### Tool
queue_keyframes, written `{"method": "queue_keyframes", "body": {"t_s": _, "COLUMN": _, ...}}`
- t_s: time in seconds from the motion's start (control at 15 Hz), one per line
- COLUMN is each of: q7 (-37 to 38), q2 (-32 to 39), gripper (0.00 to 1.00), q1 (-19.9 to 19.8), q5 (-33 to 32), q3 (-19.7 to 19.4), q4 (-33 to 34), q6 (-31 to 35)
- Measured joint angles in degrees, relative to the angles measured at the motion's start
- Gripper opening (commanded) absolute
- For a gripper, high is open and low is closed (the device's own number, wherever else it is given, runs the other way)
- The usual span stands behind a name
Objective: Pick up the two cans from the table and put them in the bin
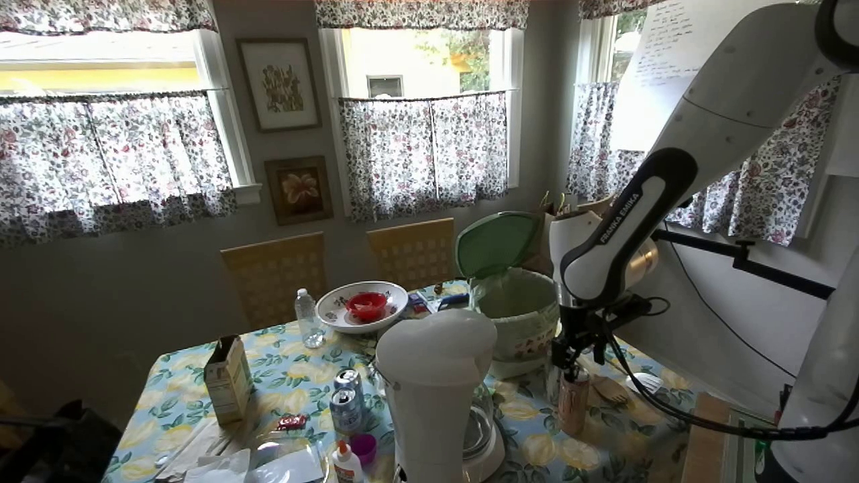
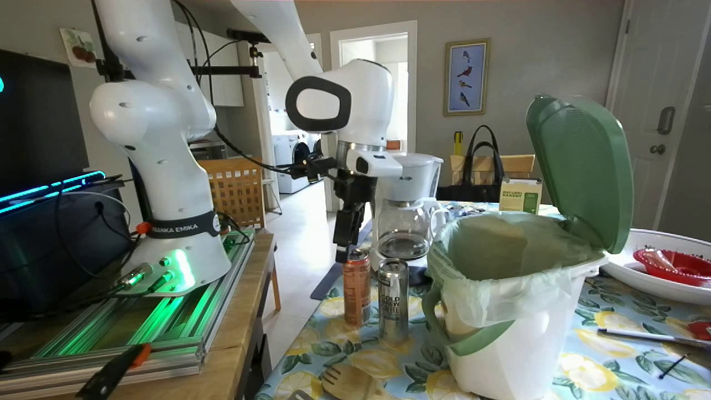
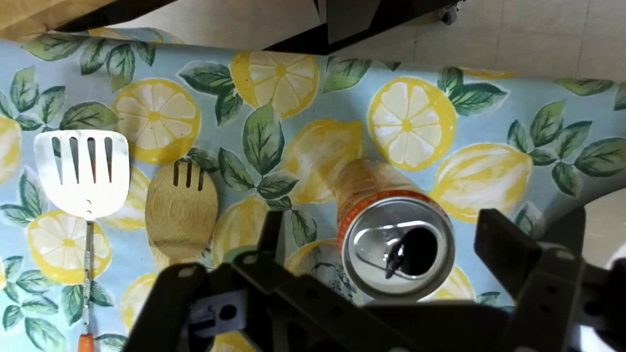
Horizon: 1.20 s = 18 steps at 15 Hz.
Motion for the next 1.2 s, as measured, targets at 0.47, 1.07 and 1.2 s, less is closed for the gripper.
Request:
{"method": "queue_keyframes", "body": {"t_s": 0.47, "q7": 0.03, "q2": 1.40, "gripper": 1.00, "q1": 0.09, "q5": -0.44, "q3": 0.00, "q4": 0.02, "q6": 2.83}}
{"method": "queue_keyframes", "body": {"t_s": 1.07, "q7": 1.24, "q2": 3.71, "gripper": 0.38, "q1": 0.50, "q5": -0.45, "q3": 0.00, "q4": 0.06, "q6": 6.89}}
{"method": "queue_keyframes", "body": {"t_s": 1.2, "q7": 1.72, "q2": 3.78, "gripper": 0.37, "q1": 0.75, "q5": -0.47, "q3": 0.00, "q4": 0.20, "q6": 7.13}}
